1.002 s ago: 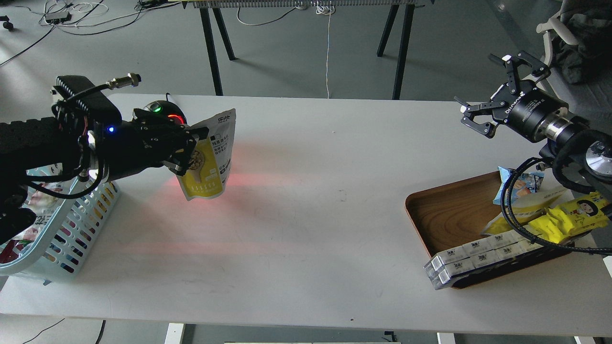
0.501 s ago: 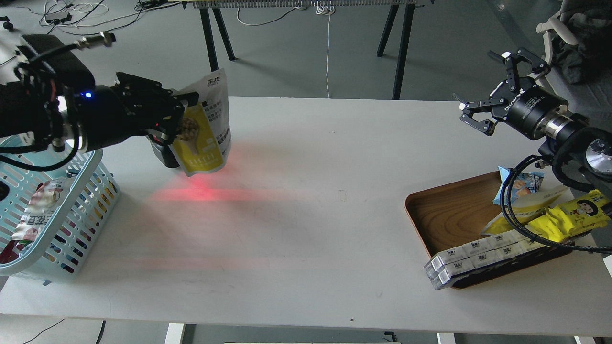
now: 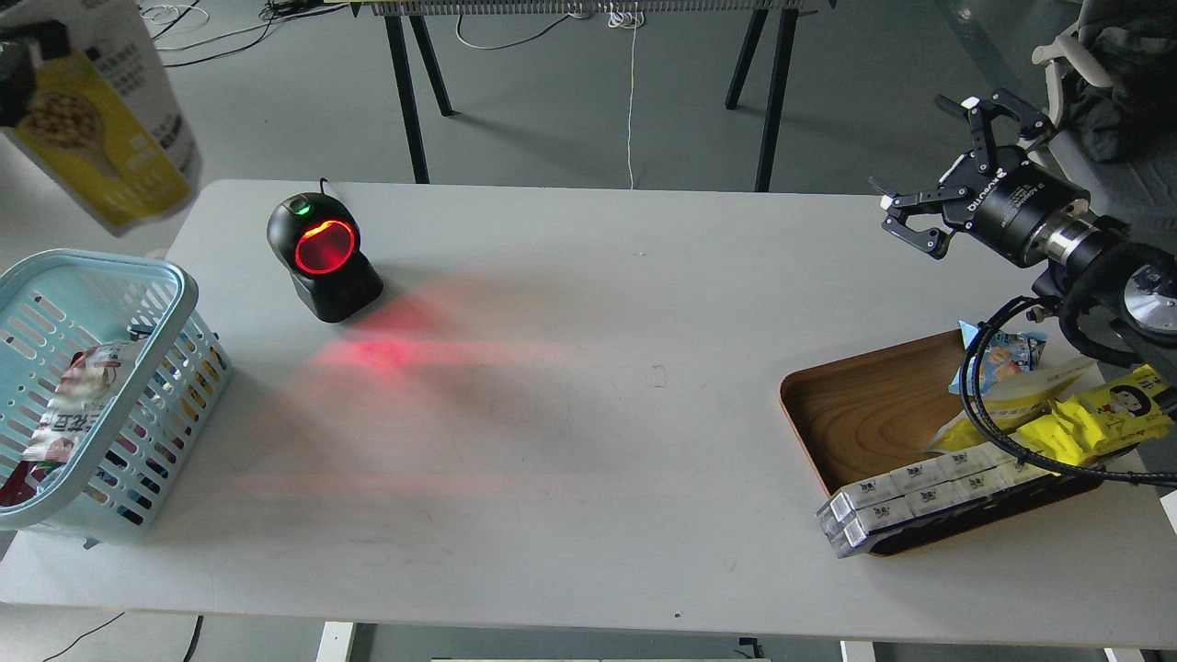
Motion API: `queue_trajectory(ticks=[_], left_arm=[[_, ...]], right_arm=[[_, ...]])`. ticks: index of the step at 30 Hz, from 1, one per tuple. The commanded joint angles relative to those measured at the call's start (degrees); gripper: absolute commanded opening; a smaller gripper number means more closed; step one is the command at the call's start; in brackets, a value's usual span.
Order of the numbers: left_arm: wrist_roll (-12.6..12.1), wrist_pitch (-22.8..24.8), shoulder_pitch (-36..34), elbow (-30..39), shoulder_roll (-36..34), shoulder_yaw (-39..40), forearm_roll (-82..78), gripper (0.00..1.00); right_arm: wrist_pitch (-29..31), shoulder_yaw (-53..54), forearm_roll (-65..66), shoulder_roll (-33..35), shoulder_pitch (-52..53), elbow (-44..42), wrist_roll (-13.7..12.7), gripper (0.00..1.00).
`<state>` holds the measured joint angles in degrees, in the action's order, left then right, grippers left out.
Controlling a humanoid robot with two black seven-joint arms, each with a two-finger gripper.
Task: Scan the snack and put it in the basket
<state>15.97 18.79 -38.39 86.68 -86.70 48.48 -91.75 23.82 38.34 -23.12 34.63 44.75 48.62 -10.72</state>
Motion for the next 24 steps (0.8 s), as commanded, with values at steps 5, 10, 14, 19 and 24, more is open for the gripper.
queue_trajectory(ticks=[5,10,14,19,24], left_arm=[[6.61,-5.77,0.07,-11.26,-3.03,-7.6,1.39,0.02],[6.97,-10.78,0.07,-13.2,-5.23,-17.79,6.75,0.02],[8.2,-17.89,0.07,-13.29,-6.11,-26.75,8.95,0.02],[8.29,-25.98,0.07,-13.29,-6.11,-37.48,11.5,0.02],[8.38,-30.47,0.15,-13.12,-5.67,-42.93,12.65,0.02]], right_arm=[[0.0,0.33,0.0,0.0,-0.01,-0.01,0.0,0.97],[0.0,0.33,0.0,-0.35,-0.01,-0.01,0.0,0.97],[0.0,0.25,0.0,-0.35,-0.1,-0.01,0.0,0.97],[0.09,0.25,0.0,-0.35,-0.19,-0.01,0.0,0.97],[0.09,0.07,0.0,-0.44,-0.36,-0.28,0.0,0.97]])
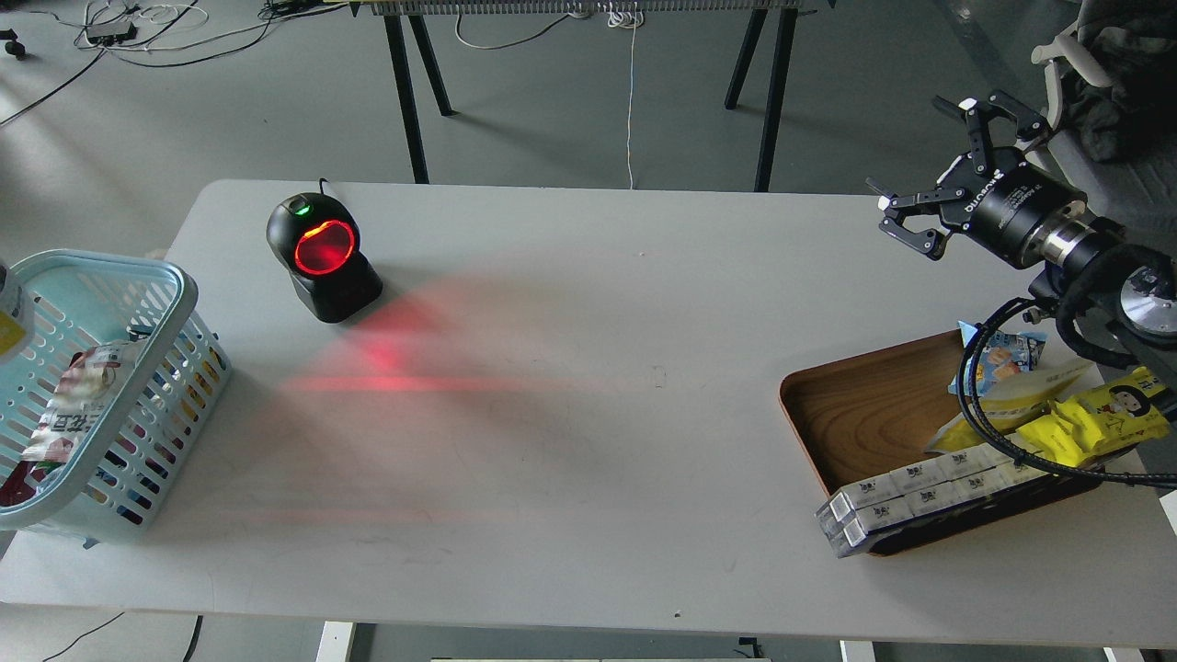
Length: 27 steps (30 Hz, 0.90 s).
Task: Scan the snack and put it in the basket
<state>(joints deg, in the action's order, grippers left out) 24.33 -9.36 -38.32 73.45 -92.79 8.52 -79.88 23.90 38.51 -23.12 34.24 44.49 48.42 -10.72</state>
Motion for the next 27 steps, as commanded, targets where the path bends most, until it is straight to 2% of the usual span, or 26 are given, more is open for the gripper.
queue_trajectory(ticks=[1,11,15,18,19,24,27], left_arm=[[0.01,-3.2,0.09,0.12,0.59,-4.29,1.21,0.02],[0.01,-11.21,0.53,0.03,3.41,-14.49,4.03,0.03],[0.01,-12.0,0.53,0.12,3.67,-15.73,4.56,0.1],[0.1,-12.0,0.61,0.12,3.5,-15.82,4.56,0.28],[0.19,-12.0,0.61,0.12,3.23,-15.9,4.47,0.4],[2.3,-12.88,-0.35,0.38,1.04,-14.42,4.47,0.86],[2.3,-13.76,-0.79,0.47,-0.63,-8.63,4.47,0.92]], right_arm=[[0.01,-0.19,0.0,-0.05,-0.1,-0.08,0.0,0.97],[0.1,-0.28,0.0,0.04,-0.37,-0.08,0.09,0.97],[0.1,-0.28,0.0,0.04,-0.63,-0.08,0.0,0.97],[0.1,-0.37,0.0,0.04,-0.63,-0.08,0.0,0.97],[0.1,-0.37,0.0,0.04,-0.63,-0.08,0.0,0.97],[0.1,-0.28,0.0,0.04,-0.46,0.09,0.0,0.97],[0.01,-0.19,0.0,0.04,-0.46,0.27,0.0,0.97]])
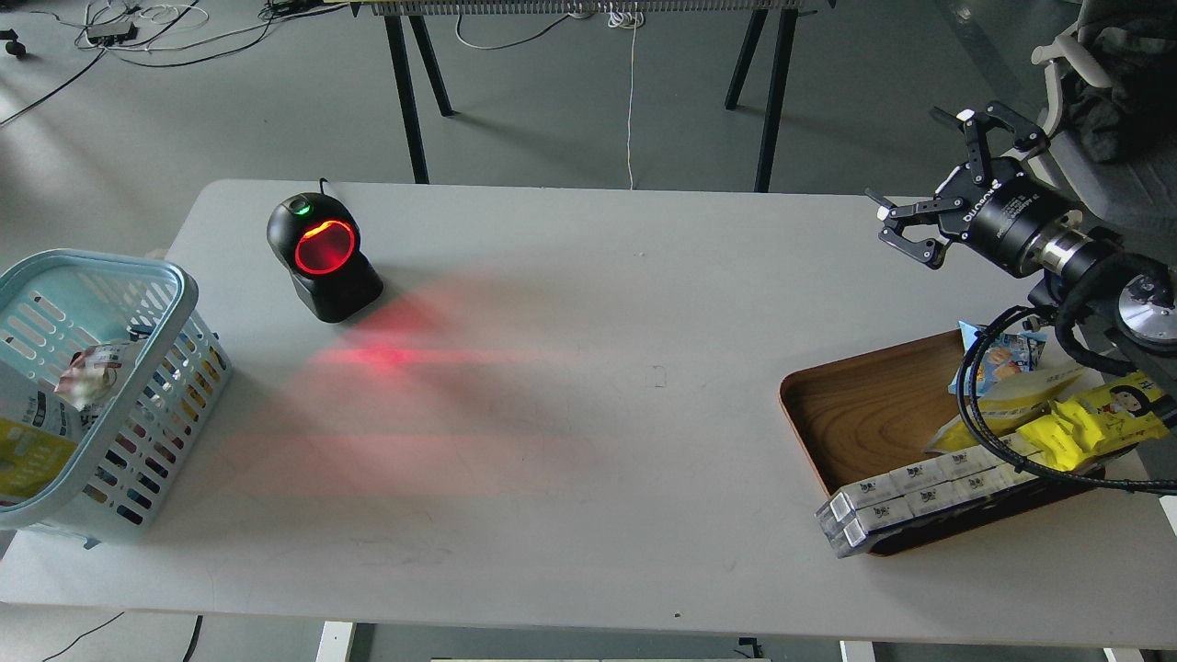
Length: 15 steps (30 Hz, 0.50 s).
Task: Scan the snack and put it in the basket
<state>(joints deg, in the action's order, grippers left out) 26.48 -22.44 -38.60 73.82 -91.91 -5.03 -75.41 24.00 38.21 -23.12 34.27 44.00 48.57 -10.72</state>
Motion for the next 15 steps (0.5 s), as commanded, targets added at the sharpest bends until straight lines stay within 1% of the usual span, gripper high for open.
queue_trajectory(ticks=[1,5,7,9,11,13,15], left_arm=[[0.06,-0.58,-0.6,0.09,-1.69,7.03,0.0,0.94],[-0.02,0.55,-0.69,0.0,-2.04,14.5,0.61,0.97],[-0.11,3.01,-1.47,-0.26,-1.78,17.75,1.49,0.97],[-0.37,7.48,-3.4,-0.26,-1.08,21.27,4.64,0.97],[-0.73,13.01,-5.42,-0.26,0.06,24.09,10.43,0.97],[-1.6,17.85,-7.36,-0.26,3.82,26.02,17.46,0.97],[-3.61,21.37,-9.9,-0.35,8.83,27.52,24.66,0.97]], right_arm=[[-0.09,0.11,-0.08,0.01,0.04,0.21,0.0,0.97],[-0.01,0.63,-0.08,0.1,0.13,1.09,0.0,0.97],[-0.01,0.9,-0.08,0.19,0.13,1.71,0.0,0.97],[-0.01,0.9,-0.08,0.1,0.3,1.8,0.0,0.97],[-0.27,0.99,-0.08,0.01,0.65,1.8,0.0,0.97],[-0.53,0.99,-0.08,0.01,1.0,1.8,0.0,0.97],[-1.15,0.99,-0.08,0.01,1.53,1.88,0.0,0.97]])
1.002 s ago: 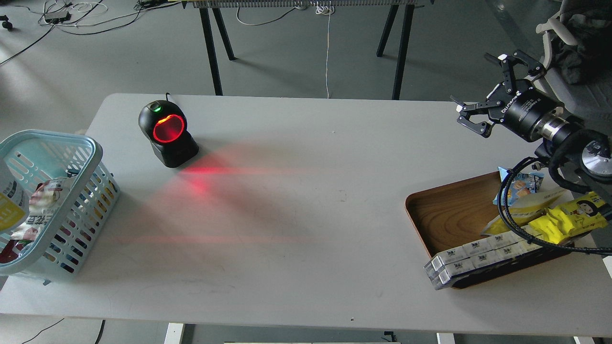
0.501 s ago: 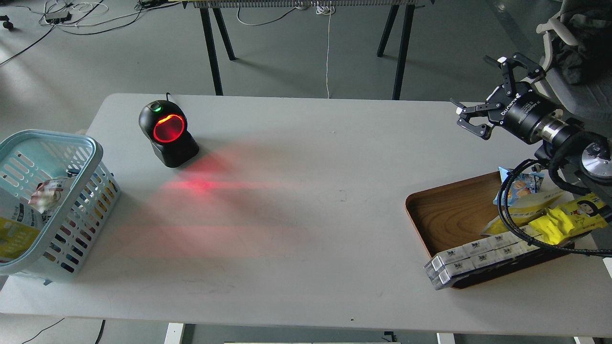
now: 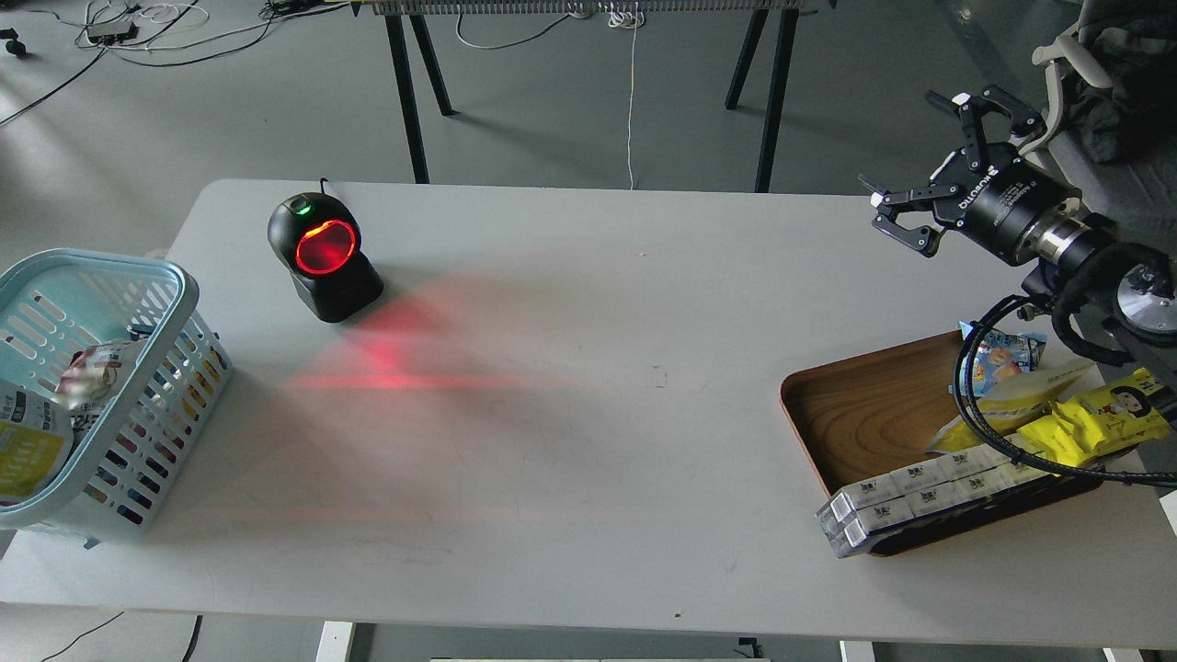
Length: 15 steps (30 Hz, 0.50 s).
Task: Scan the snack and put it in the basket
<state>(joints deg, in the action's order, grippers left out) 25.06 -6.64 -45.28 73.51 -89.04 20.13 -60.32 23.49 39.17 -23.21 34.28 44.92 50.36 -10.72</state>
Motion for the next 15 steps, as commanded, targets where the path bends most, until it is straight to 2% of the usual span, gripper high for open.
queue_trajectory(ticks=[1,3,8,15], left_arm=[[-3.25,6.63,-4.37,-0.12,7.98,2.64,12.04,0.97],[-4.49,8.31,-6.04,-0.82,12.81,2.73,17.14,0.97],[-4.76,8.92,-6.66,-3.72,26.7,2.81,29.36,0.97],[-5.11,11.03,-6.57,-6.27,38.75,4.13,51.16,0.98]], right_arm=[[-0.55,0.12,0.01,0.09,0.7,0.26,0.0,0.98],[-0.29,0.99,-0.08,0.7,0.7,1.4,-0.09,0.99],[-0.38,4.33,0.01,2.63,-1.23,5.88,-0.18,0.99],[-0.64,4.86,-0.08,8.69,-5.63,8.79,-0.09,0.99]])
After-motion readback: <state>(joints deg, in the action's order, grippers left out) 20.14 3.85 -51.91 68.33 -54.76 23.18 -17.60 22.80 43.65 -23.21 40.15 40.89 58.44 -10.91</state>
